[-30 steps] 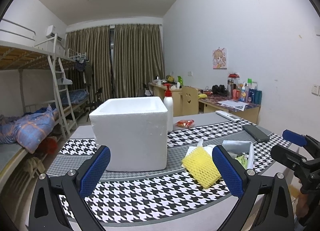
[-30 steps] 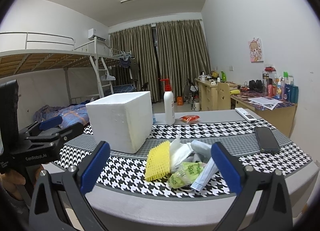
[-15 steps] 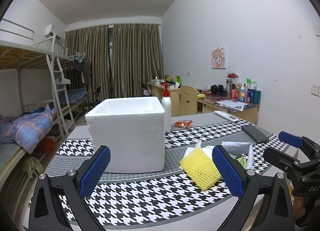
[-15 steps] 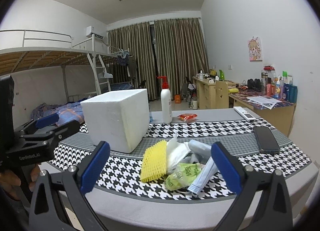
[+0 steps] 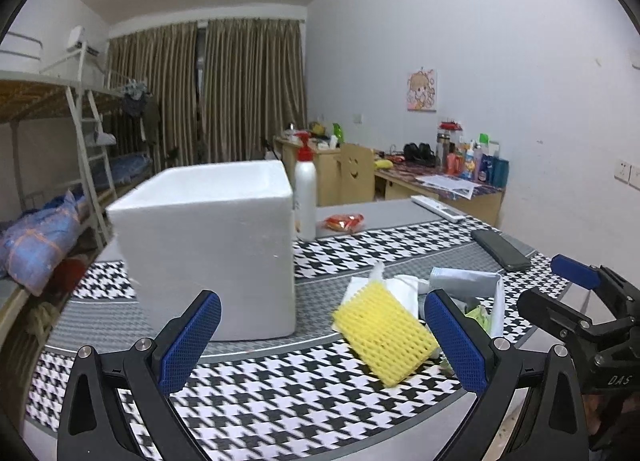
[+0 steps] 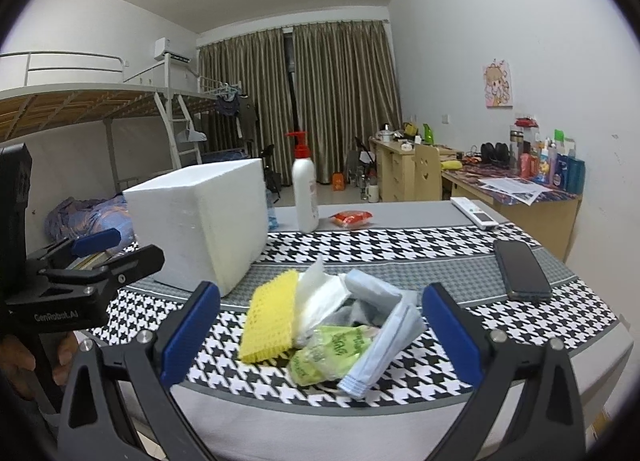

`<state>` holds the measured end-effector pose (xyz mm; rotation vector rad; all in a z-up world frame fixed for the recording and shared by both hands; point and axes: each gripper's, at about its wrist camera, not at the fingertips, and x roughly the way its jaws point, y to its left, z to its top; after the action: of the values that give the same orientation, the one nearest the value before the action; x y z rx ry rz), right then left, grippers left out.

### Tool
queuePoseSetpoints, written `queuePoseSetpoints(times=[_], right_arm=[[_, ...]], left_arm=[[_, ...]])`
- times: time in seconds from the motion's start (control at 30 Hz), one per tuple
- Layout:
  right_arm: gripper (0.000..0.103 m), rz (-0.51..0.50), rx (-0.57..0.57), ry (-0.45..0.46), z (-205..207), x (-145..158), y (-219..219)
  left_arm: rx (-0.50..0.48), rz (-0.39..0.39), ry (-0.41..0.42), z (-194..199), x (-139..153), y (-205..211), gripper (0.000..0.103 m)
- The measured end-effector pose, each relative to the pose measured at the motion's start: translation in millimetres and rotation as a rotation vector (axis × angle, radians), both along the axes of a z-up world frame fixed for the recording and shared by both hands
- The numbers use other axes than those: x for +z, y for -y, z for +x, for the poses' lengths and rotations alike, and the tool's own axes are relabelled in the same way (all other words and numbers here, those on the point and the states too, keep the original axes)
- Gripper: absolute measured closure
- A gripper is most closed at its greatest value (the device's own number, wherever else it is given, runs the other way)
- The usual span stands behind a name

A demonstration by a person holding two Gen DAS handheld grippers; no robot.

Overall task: Organize soft objects
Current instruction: 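Grasp the yellow mesh net with the left tool while the right tool grasps the blue face mask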

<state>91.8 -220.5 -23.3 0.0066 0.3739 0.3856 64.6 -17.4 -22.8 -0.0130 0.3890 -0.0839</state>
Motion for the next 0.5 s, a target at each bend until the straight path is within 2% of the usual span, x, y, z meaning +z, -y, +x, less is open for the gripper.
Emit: queuePoseSetpoints(times=[0.5], right_arm=[[0.001, -0.004, -0.036, -0.078, 28.3, -18.0, 16.4]], left_arm=[[-0.055, 0.009, -0.127, 35.4, -23.5, 26.2, 0.001]])
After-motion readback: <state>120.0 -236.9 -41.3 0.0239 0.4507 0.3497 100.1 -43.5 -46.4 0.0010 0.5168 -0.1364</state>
